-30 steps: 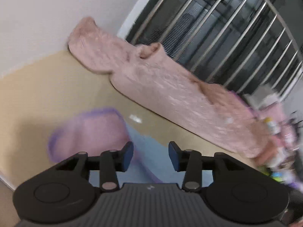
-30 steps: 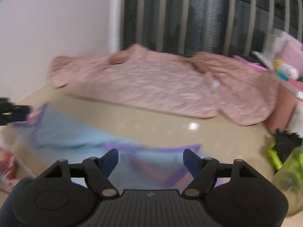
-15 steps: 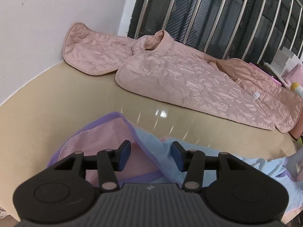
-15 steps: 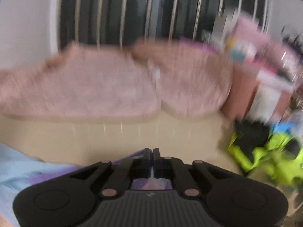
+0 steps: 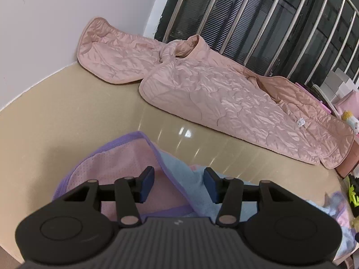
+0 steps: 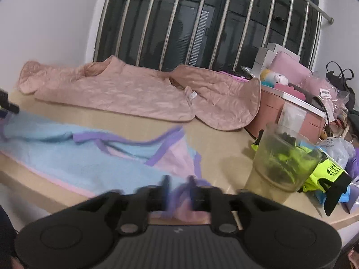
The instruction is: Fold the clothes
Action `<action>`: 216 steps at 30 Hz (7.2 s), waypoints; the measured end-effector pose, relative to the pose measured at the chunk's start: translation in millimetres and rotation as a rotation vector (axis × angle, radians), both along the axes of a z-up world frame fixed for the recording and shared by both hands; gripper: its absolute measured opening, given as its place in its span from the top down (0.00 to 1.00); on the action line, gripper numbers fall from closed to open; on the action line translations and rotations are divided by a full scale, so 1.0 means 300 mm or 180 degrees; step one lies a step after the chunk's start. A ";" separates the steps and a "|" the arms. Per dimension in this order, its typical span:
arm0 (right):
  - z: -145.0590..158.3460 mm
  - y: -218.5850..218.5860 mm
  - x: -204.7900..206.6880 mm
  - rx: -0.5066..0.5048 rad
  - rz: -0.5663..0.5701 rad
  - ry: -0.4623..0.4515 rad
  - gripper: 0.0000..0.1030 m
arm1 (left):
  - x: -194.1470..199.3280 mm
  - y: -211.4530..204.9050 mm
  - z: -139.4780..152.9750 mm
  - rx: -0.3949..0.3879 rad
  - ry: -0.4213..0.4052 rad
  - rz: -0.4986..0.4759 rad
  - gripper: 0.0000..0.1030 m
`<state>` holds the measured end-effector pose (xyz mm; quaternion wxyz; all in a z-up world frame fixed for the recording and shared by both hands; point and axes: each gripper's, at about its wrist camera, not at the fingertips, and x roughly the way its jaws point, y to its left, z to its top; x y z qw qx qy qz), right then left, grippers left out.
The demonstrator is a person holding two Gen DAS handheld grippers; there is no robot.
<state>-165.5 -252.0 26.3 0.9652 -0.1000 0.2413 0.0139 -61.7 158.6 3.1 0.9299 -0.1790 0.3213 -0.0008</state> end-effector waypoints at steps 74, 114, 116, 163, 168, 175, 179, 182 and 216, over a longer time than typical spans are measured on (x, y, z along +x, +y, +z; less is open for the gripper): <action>-0.182 -0.041 -0.021 0.0332 -0.0034 -0.0379 0.91 | -0.185 -0.447 0.089 0.0680 -0.0188 -0.1752 0.94; -0.135 0.211 0.173 0.0795 0.0532 0.0169 0.55 | 0.082 0.231 -0.040 -0.0374 -0.0006 0.0519 0.98; -0.121 0.208 0.165 0.0779 0.0514 0.0147 0.54 | 0.069 0.234 -0.043 -0.0397 -0.0027 0.0553 0.97; -0.140 0.727 -0.043 -0.1607 0.1211 -0.0485 0.44 | -0.181 -0.153 0.097 -0.0438 -0.0025 -0.0288 0.34; -0.062 0.625 -0.111 -0.1219 0.1066 -0.0616 0.20 | -0.168 -0.220 0.068 -0.0487 0.0009 -0.0535 0.33; 0.009 0.409 -0.070 -0.0415 0.0674 -0.0464 0.20 | -0.126 -0.348 0.061 -0.0531 0.0070 -0.0980 0.33; 0.001 0.288 0.015 0.0088 0.0445 -0.0222 0.20 | -0.117 -0.421 0.063 -0.0362 0.0074 -0.1101 0.76; -0.027 0.208 0.044 0.0551 0.0366 0.0015 0.20 | -0.133 -0.471 0.089 -0.0080 -0.0141 -0.1098 0.96; 0.002 0.573 -0.013 -0.0524 0.0956 -0.0485 0.87 | -0.062 -0.265 0.114 -0.1520 -0.0085 -0.1324 0.29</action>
